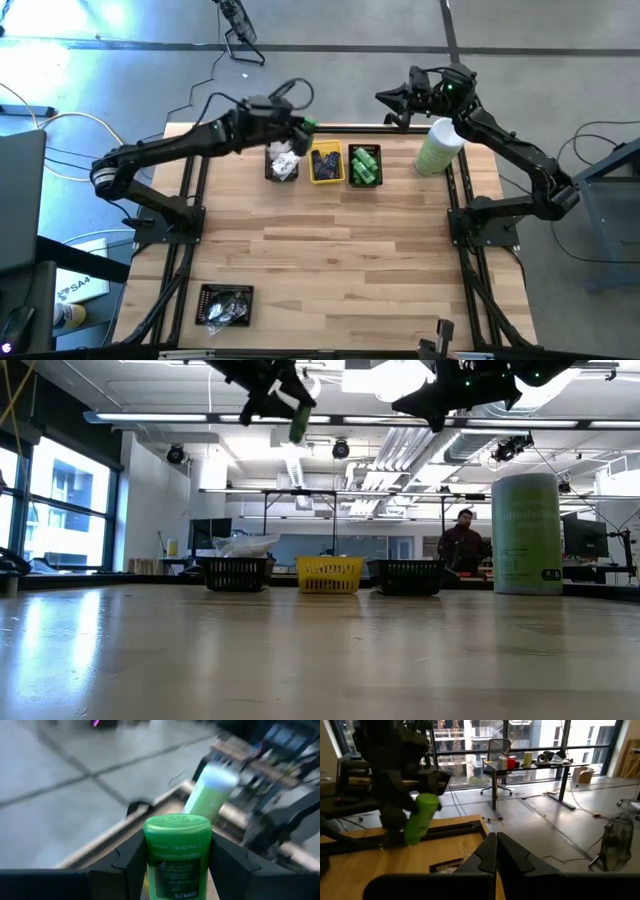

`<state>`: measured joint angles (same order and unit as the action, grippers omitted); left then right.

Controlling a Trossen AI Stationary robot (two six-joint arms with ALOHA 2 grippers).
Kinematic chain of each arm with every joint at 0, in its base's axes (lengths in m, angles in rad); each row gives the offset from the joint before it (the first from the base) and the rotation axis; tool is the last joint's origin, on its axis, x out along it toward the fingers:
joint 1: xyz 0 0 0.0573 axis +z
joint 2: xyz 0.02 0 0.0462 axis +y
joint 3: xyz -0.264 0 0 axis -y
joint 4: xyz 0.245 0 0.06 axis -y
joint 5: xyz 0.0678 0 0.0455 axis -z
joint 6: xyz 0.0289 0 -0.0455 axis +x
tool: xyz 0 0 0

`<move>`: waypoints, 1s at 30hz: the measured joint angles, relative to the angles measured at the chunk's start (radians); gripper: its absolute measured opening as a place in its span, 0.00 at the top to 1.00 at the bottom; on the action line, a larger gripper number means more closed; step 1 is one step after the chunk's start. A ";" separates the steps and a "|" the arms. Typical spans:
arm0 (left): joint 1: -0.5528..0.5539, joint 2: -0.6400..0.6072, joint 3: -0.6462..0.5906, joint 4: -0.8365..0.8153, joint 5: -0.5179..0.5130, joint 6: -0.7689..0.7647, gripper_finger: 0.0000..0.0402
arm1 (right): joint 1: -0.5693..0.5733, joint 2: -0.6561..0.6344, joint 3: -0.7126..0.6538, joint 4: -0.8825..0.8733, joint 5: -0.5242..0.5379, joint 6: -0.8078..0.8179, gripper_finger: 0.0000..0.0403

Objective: Pick & Place Travel size toiletries
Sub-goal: Put the green shampoo bottle into the top right black bin

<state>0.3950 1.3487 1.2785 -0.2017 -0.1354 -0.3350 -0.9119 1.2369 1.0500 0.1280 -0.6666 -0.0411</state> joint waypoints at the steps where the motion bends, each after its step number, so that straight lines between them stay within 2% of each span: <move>1: 0.017 0.002 0.000 0.041 0.033 0.017 0.57 | 0.001 0.000 0.000 0.000 -0.004 0.014 0.99; 7: 0.097 0.010 0.000 0.201 0.182 0.084 0.57 | 0.011 0.001 0.000 0.001 -0.059 0.085 0.99; 11: 0.125 0.010 0.000 0.284 0.249 0.151 0.57 | 0.064 0.005 0.000 0.002 -0.072 0.099 0.99; 20: 0.142 0.010 0.000 0.379 0.381 0.249 0.57 | 0.239 0.050 0.000 0.085 0.049 0.083 0.99; 30: 0.142 0.010 0.000 0.386 0.476 0.260 0.57 | 0.323 0.145 0.000 0.206 0.094 0.201 0.99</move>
<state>0.5365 1.3590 1.2789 0.1844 0.3406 -0.0746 -0.5891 1.3823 1.0500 0.3337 -0.5730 0.1600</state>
